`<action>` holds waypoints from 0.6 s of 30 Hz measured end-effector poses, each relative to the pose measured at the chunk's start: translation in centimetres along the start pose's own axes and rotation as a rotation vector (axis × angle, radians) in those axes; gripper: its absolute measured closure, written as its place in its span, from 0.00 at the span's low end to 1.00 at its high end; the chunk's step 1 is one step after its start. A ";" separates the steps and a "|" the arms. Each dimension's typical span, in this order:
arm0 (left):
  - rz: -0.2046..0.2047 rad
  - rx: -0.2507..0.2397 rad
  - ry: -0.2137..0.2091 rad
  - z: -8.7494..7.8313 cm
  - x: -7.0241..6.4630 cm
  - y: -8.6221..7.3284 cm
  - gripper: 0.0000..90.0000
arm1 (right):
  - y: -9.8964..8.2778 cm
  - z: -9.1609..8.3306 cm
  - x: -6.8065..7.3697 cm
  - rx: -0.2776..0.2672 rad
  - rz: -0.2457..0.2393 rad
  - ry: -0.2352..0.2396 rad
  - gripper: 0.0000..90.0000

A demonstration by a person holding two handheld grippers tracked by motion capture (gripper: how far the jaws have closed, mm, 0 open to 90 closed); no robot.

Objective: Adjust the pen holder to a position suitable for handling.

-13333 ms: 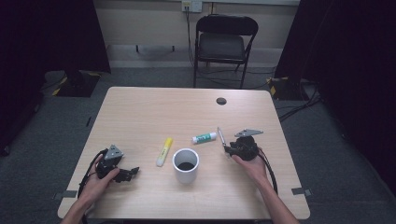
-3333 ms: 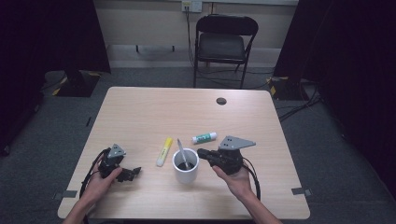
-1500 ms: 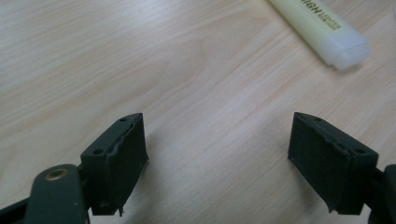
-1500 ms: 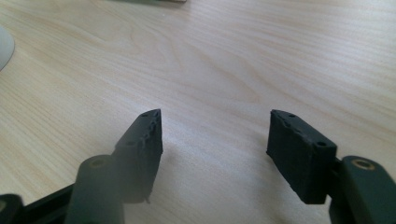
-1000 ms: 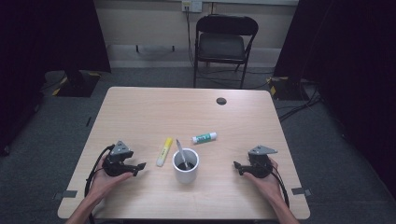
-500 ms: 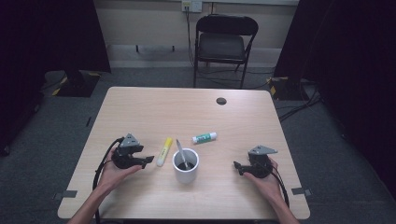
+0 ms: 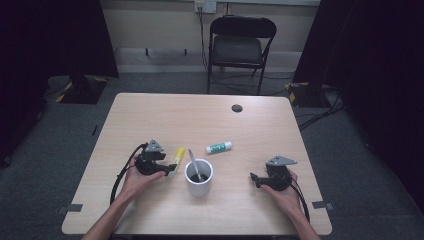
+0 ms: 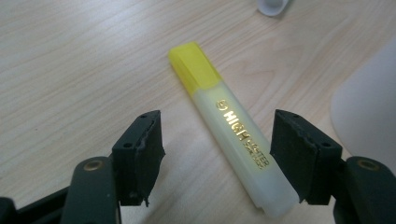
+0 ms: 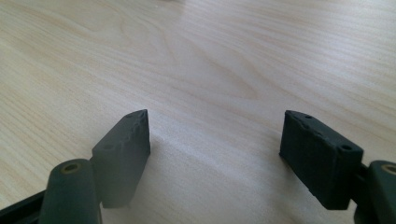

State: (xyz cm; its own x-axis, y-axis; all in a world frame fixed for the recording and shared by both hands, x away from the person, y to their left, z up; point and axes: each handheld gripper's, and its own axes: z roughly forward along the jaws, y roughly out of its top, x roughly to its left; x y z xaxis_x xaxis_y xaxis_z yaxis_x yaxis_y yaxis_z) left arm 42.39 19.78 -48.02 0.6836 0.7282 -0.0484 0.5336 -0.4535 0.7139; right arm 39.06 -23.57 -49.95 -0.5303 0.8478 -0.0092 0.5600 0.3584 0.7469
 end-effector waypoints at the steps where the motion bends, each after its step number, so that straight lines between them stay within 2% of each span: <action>1: 0.000 0.000 0.000 0.0 0.0 0.0 0.38 | 0.0 0.0 0.0 0.000 0.000 0.000 0.26; 3: -0.008 -0.009 -0.002 0.4 -0.1 0.0 0.38 | 0.0 0.0 0.0 0.000 0.000 0.000 0.26; 5: 0.017 0.007 0.000 0.7 0.1 0.3 0.38 | 0.0 0.0 0.0 0.001 0.002 0.000 0.26; 7: 0.001 0.003 -0.004 0.8 -0.1 0.2 0.39 | 0.0 0.0 0.0 0.001 0.002 -0.001 0.26; 8: 0.032 0.015 -0.001 0.8 -0.1 0.2 0.40 | 0.0 0.0 0.0 0.001 0.003 -0.001 0.26; 11: 0.022 0.005 -0.005 0.7 -0.3 0.1 0.46 | 0.0 0.0 0.0 0.001 0.002 0.000 0.26; 12: 0.033 0.004 -0.008 0.8 -0.4 0.2 0.48 | 0.0 0.0 0.0 0.001 0.002 -0.001 0.26; 13: 0.013 0.006 -0.023 1.0 -0.6 0.2 0.49 | 0.0 0.0 0.0 0.001 0.002 -0.001 0.26; 14: 0.053 0.026 -0.014 0.9 -0.6 0.3 0.51 | 0.0 0.0 0.0 0.000 0.004 -0.003 0.26; 18: 0.056 0.032 -0.011 1.1 -0.9 0.3 0.57 | 0.0 0.0 0.0 0.001 0.006 -0.003 0.26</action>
State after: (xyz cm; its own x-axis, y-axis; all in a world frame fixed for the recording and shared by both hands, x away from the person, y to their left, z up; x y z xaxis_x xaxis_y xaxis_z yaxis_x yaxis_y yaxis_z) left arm 42.48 18.44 -48.57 0.7184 0.6954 -0.0165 0.5096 -0.5100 0.6930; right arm 39.09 -23.53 -49.95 -0.5249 0.8512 -0.0068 0.5637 0.3536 0.7465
